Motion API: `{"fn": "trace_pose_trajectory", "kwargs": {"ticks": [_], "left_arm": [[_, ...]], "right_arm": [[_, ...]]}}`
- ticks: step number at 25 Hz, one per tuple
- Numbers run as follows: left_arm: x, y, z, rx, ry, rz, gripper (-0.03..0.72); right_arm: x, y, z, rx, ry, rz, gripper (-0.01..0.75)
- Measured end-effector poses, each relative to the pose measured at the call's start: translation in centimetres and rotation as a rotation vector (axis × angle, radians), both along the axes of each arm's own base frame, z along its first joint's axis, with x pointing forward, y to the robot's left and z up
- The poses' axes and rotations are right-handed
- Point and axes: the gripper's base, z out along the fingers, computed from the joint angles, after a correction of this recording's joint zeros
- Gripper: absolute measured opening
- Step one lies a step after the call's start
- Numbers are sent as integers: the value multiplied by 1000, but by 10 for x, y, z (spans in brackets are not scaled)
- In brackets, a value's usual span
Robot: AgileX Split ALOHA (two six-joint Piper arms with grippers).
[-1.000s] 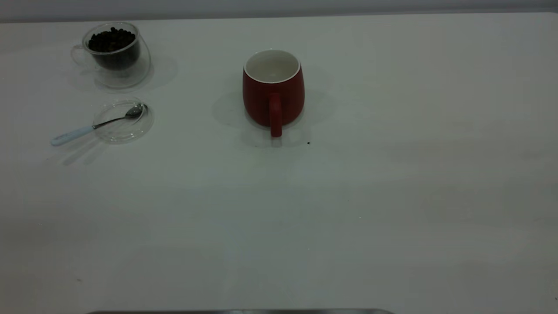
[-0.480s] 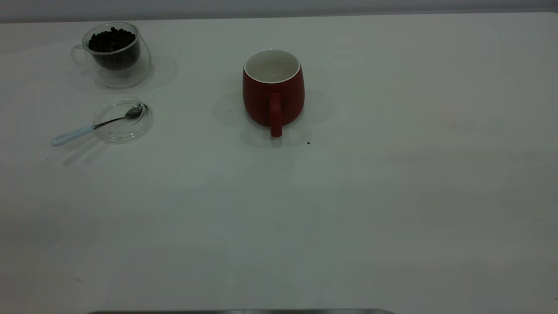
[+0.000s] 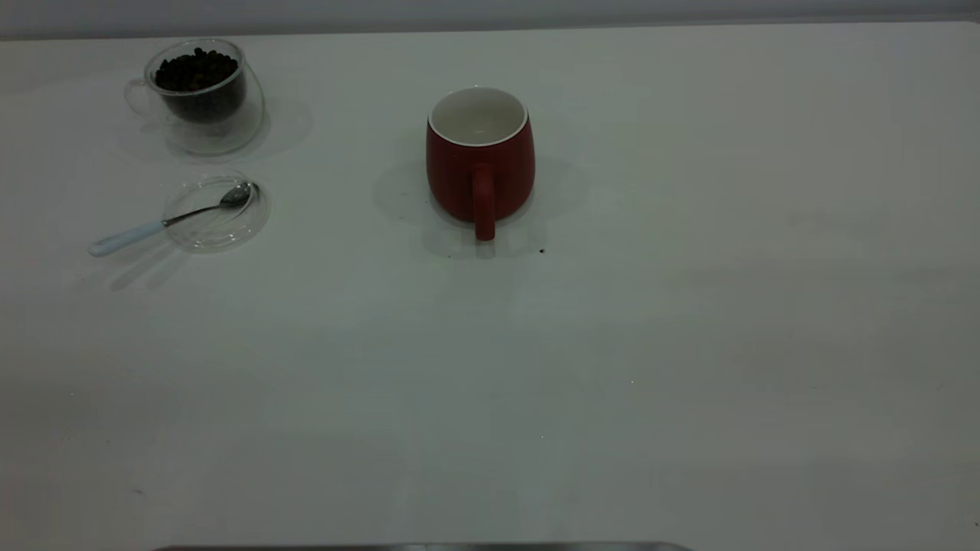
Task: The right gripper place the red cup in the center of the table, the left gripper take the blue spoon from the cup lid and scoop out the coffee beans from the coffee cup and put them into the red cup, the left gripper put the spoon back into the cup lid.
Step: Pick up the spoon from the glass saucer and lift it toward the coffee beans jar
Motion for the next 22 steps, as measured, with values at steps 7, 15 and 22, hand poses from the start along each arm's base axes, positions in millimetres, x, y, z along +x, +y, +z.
{"fn": "trace_pose_trajectory", "kwargs": {"ticks": [7,15,22], "left_arm": [[0,0,0,0,-2,0,400],[0,0,0,0,-2,0,395],[2,0,31,-41,-19,33,373]], "right_arm": [[0,0,0,0,0,0,447],[0,0,0,1,0,-1,441],[0,0,0,1,0,-1,440]]}}
